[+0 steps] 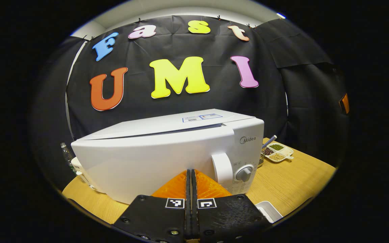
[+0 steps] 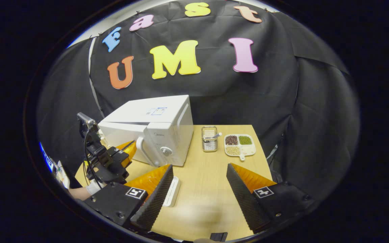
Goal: Open the microwave oven with the left hand, put the food in, and close the microwave oven.
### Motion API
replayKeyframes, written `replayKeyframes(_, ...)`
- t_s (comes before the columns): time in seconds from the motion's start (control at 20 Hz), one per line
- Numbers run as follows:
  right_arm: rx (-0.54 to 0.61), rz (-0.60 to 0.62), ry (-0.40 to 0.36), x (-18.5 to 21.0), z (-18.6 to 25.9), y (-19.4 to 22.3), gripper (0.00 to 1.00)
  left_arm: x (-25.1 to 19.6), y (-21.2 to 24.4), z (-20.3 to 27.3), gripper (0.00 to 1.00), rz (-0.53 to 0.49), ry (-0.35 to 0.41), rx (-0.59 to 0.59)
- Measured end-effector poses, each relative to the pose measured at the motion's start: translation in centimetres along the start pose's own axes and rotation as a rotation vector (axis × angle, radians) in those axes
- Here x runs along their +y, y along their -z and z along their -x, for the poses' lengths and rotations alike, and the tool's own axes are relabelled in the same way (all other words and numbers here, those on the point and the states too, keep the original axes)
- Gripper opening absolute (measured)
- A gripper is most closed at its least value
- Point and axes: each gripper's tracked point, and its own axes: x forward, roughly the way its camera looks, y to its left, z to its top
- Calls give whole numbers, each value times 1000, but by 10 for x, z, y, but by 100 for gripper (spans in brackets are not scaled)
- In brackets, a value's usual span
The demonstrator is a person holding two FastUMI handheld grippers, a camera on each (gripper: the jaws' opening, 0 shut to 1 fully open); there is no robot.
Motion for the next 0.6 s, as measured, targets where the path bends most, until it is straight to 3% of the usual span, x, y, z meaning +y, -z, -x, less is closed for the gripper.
replayKeyframes(0.2, 5, 3, -8, -4, -5, -3, 100, 0, -1, 0, 0, -9, -9, 0)
replayKeyframes(0.25, 8, 3, -9, -4, -7, -3, 91, 0, -2, 0, 0, -10, -9, -3)
replayKeyframes(0.3, 8, 5, -15, -3, -7, -5, 100, 1, -2, -2, 0, -12, -10, -2)
replayKeyframes(0.35, 8, 9, -18, -1, -7, -5, 91, 2, -3, -4, 0, -13, -14, -6)
replayKeyframes(0.4, 8, 18, -21, 1, -8, -7, 100, 2, -4, -11, 0, -18, -17, 3)
replayKeyframes(0.55, 5, 32, -27, 5, -6, -9, 100, -3, -2, -9, 0, 24, -28, 21)
replayKeyframes(0.6, 3, 36, -28, 6, -4, -10, 91, -5, -3, -11, 0, 24, -32, 10)
